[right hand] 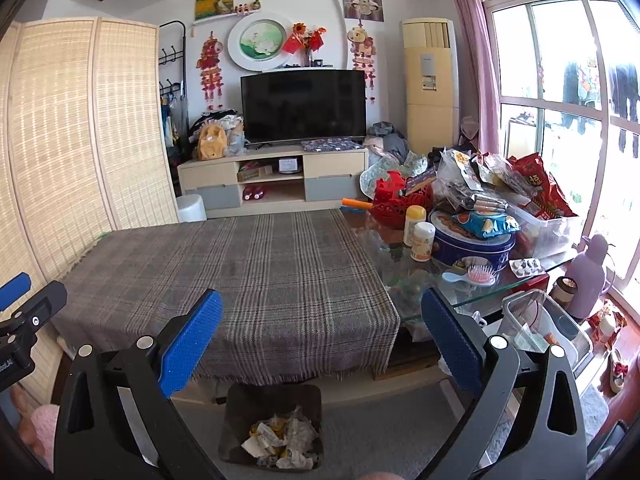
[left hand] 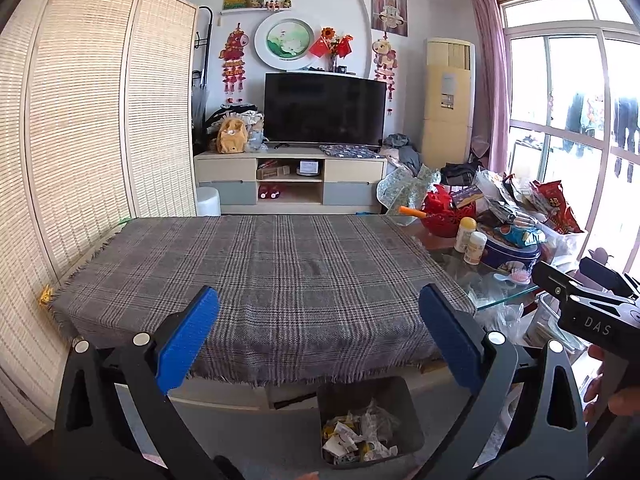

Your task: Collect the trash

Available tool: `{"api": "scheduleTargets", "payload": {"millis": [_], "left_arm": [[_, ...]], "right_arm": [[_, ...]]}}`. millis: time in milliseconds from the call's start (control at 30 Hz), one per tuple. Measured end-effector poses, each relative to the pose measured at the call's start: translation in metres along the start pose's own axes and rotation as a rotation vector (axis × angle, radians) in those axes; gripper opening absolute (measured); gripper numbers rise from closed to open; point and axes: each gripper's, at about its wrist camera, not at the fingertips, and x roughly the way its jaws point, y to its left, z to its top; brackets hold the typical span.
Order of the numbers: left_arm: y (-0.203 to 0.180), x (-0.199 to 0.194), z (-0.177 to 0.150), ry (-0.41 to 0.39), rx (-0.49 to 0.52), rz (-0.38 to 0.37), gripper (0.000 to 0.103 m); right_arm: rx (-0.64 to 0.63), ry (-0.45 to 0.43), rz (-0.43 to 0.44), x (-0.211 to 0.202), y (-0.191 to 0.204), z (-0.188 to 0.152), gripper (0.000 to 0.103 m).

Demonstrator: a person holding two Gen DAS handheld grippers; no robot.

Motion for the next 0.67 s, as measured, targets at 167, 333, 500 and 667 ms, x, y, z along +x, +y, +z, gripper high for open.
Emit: {"api": "scheduleTargets", "payload": {"millis": [167,333,500,667], "left_arm": [[0.0009,-0.0007,-0.0005,-0.007,-0.010,-0.003,0.095],[0.0008,-0.0012,0.0005,-0.006,-0.008,0.009,0.095],[0.0026,0.0002,0.0012,0.002,-0.020,0.045,0.095],[0.0013,-0.0015,0.0014,-0.002,-0.015,0.039,0.095]], "right_arm": [[0.002,0.004,0.002,0.0022,-0.0005,-0.0012,0.100],[0.004,0.007,0.005,0.0040,-0.0016,-0.0021,0.100],[0.005,0.009,0.005,0.0058,-0.0021,-0.0021,0.100],[0.007,0.017,0.008,0.0082,-0.0033,-0.0044,0.100]]}}
